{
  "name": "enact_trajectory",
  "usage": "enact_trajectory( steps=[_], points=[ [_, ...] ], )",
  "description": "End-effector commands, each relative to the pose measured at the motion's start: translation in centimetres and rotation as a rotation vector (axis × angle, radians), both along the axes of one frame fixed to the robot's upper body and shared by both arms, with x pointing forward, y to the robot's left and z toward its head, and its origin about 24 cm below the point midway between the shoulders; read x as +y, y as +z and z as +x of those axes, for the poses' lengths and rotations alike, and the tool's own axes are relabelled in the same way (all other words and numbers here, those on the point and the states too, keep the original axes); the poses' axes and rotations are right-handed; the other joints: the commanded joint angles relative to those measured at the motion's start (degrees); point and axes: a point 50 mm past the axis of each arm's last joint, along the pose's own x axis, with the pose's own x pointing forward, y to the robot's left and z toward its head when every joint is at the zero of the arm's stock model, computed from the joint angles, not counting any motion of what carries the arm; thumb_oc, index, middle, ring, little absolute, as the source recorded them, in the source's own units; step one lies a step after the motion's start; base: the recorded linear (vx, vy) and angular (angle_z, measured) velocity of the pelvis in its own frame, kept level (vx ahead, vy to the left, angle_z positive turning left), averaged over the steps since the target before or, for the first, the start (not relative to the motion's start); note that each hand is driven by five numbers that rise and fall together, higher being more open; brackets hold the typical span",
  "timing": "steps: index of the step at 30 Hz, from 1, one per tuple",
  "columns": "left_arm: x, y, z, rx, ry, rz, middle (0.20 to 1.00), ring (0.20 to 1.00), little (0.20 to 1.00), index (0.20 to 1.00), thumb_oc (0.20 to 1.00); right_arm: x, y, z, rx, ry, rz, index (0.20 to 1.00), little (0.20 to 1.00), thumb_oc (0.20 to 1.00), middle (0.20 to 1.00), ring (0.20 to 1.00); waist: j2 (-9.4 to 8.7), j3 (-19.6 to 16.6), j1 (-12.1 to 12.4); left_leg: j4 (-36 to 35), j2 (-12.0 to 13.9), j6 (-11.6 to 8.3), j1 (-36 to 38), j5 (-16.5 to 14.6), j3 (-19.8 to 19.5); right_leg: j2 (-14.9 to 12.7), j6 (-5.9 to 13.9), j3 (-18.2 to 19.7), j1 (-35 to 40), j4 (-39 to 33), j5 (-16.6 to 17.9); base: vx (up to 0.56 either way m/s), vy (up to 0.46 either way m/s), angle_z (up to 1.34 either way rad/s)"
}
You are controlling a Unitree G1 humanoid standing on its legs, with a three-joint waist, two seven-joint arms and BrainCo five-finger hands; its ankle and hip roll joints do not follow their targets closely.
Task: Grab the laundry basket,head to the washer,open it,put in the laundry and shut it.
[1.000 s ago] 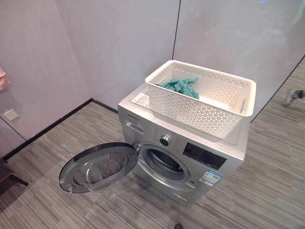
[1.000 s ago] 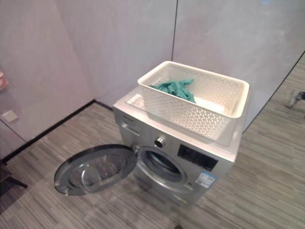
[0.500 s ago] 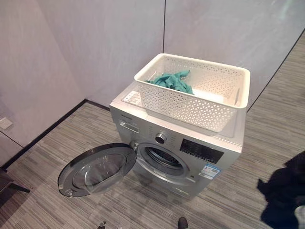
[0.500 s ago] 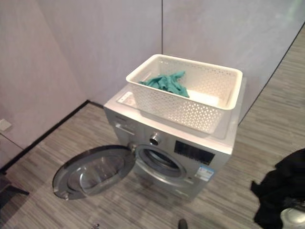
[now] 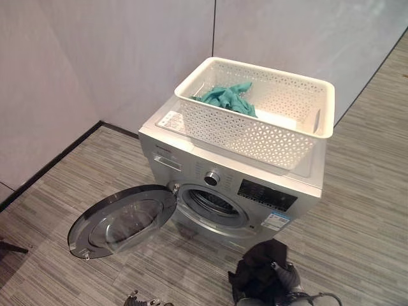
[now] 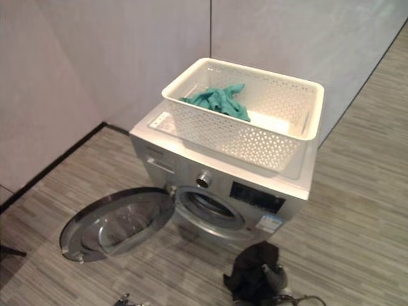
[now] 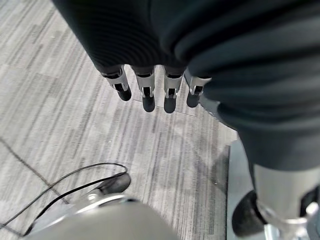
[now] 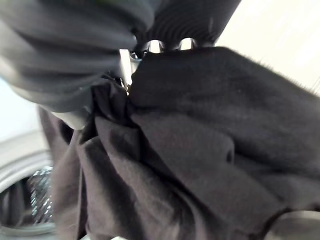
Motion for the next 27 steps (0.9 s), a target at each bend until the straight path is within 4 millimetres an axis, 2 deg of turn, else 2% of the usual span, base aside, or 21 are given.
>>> enact_trajectory(
  steps=[1, 5, 6, 10, 11, 12, 13, 18, 26, 27],
  points=[
    [-1.3, 0.4, 2.2, -0.096, 0.000, -0.022, 1.000, 1.000, 1.000, 1.000, 1.000, -1.0, 2.5, 3.7, -0.181, 0.023, -0.025, 0.200, 0.200, 0.200, 0.200, 0.200, -0.26, 2.2, 0.1, 0.6, -2.7, 2.41, -0.9, -3.3, -3.2, -1.9, 2.99, -7.3, 3.2, 0.2, -7.0, -0.02, 0.018, -0.05],
    [-1.3, 0.4, 2.2, -0.096, 0.000, -0.022, 1.000, 1.000, 1.000, 1.000, 1.000, -1.0, 2.5, 3.7, -0.181, 0.023, -0.025, 0.200, 0.200, 0.200, 0.200, 0.200, -0.26, 2.2, 0.1, 0.6, -2.7, 2.41, -0.9, -3.3, -3.2, -1.9, 2.99, -7.3, 3.2, 0.2, -7.0, -0.05, 0.036, -0.01],
    [-3.1, 1.5, 5.3, -0.241, -0.035, -0.059, 1.000, 1.000, 1.000, 1.000, 1.000, 1.9, 4.0, 8.7, -0.275, 0.131, -0.042, 0.200, 0.200, 0.200, 0.200, 0.200, 1.75, 5.8, 2.0, 0.6, -4.3, 3.04, -3.3, -2.5, -3.3, -3.8, 3.69, -7.3, 0.6, 0.2, -5.5, -0.30, 0.173, -0.06],
    [-4.4, 2.7, 8.0, -0.354, -0.056, -0.085, 1.000, 1.000, 1.000, 1.000, 1.000, 4.1, 6.7, 13.1, -0.401, 0.141, -0.033, 0.200, 0.200, 0.200, 0.200, 0.200, 2.96, 9.8, 3.5, 4.4, -5.2, 3.30, -9.4, -2.1, -3.6, -5.3, 3.77, -6.5, -3.6, 0.2, -3.7, -0.28, 0.098, -0.13],
    [-4.9, 3.2, 9.0, -0.389, -0.068, -0.098, 1.000, 1.000, 1.000, 1.000, 1.000, 5.3, 8.0, 14.9, -0.452, 0.151, -0.027, 0.200, 0.200, 0.200, 0.200, 0.200, 3.14, 11.0, 4.0, 6.9, -5.5, 3.40, -12.8, -2.2, -3.3, -5.7, 3.71, -5.8, -6.0, 0.2, -2.7, -0.22, 0.049, 0.07],
    [-4.9, 3.2, 9.1, -0.390, -0.068, -0.098, 1.000, 1.000, 1.000, 1.000, 1.000, 5.3, 8.0, 14.9, -0.453, 0.151, -0.027, 0.200, 0.200, 0.200, 0.200, 0.200, 3.12, 10.9, 4.0, 7.0, -5.5, 3.41, -13.0, -2.2, -3.2, -5.7, 3.71, -5.8, -6.1, 0.2, -2.7, -0.25, 0.055, 0.00],
    [-5.4, 3.6, 10.2, -0.416, -0.091, -0.097, 1.000, 1.000, 1.000, 1.000, 1.000, 6.7, 8.7, 15.8, -0.472, 0.189, -0.022, 0.200, 0.200, 0.200, 0.200, 0.200, 3.10, 11.7, 4.4, 8.9, -5.5, 3.50, -15.7, -2.3, -2.9, -6.2, 3.65, -5.3, -8.1, 0.2, -2.0, -0.11, 0.023, 0.04],
    [-6.1, 4.7, 12.3, -0.478, -0.102, -0.096, 1.000, 1.000, 1.000, 1.000, 1.000, 8.2, 9.1, 16.7, -0.471, 0.243, -0.029, 0.200, 0.200, 0.200, 0.200, 0.200, 2.82, 13.3, 4.9, 11.4, -6.1, 3.44, -20.6, -2.2, -3.3, -7.5, 3.68, -5.4, -11.3, 0.7, -0.9, -0.14, 0.013, -0.18],
    [-6.7, 6.2, 14.7, -0.562, -0.099, -0.108, 1.000, 1.000, 1.000, 1.000, 1.000, 8.5, 10.5, 18.5, -0.508, 0.199, -0.025, 0.200, 0.200, 0.200, 0.200, 0.200, 3.17, 15.0, 5.7, 13.4, -6.5, 3.15, -26.5, -1.2, -4.9, -8.7, 3.75, -7.0, -15.3, 1.4, 0.6, -0.09, -0.026, 0.12],
    [-6.8, 6.6, 15.2, -0.587, -0.097, -0.117, 1.000, 1.000, 1.000, 1.000, 1.000, 8.2, 11.6, 19.4, -0.546, 0.162, -0.027, 0.200, 0.200, 0.200, 0.200, 0.200, 3.40, 15.6, 6.2, 14.0, -6.6, 3.15, -28.0, -1.1, -5.1, -8.7, 3.73, -7.2, -16.2, 1.5, 0.7, -0.06, -0.017, 0.03]
  ],
)
